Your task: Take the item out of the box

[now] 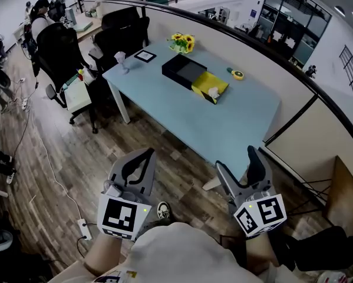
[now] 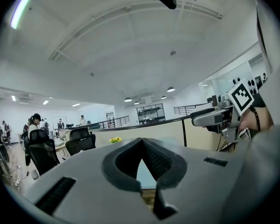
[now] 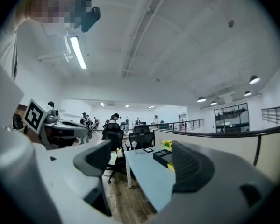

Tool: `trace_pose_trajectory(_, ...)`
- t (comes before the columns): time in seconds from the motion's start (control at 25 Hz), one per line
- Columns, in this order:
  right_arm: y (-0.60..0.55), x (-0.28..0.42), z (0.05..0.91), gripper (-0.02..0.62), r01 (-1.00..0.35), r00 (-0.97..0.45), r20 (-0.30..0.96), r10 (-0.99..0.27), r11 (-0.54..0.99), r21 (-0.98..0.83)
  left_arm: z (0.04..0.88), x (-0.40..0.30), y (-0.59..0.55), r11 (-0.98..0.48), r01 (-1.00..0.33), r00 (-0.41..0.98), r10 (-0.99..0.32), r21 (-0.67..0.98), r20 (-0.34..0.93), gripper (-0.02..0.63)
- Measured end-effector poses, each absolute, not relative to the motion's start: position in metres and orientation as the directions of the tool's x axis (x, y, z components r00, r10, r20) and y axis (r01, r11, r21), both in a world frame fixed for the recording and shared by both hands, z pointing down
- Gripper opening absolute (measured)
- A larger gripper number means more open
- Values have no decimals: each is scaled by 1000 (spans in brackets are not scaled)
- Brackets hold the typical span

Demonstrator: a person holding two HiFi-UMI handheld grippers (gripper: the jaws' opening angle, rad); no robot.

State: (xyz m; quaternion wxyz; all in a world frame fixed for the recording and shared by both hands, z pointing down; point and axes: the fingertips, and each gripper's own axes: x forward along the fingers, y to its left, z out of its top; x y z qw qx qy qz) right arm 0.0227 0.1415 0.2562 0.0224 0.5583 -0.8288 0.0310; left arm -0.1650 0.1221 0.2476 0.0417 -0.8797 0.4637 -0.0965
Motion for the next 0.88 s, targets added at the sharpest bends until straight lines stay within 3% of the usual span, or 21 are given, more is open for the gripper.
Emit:
trace_pose_trajectory(0.32, 73, -7, 258, 403, -936, -352, 61, -934, 352, -16, 249, -208, 58, -567, -804, 554, -824, -178, 121, 3)
trace_pose_trajectory(0.88, -32, 8, 280, 403, -956, -292, 92, -952, 292, -22, 257, -192, -47, -615, -766, 604, -788, -187, 120, 3)
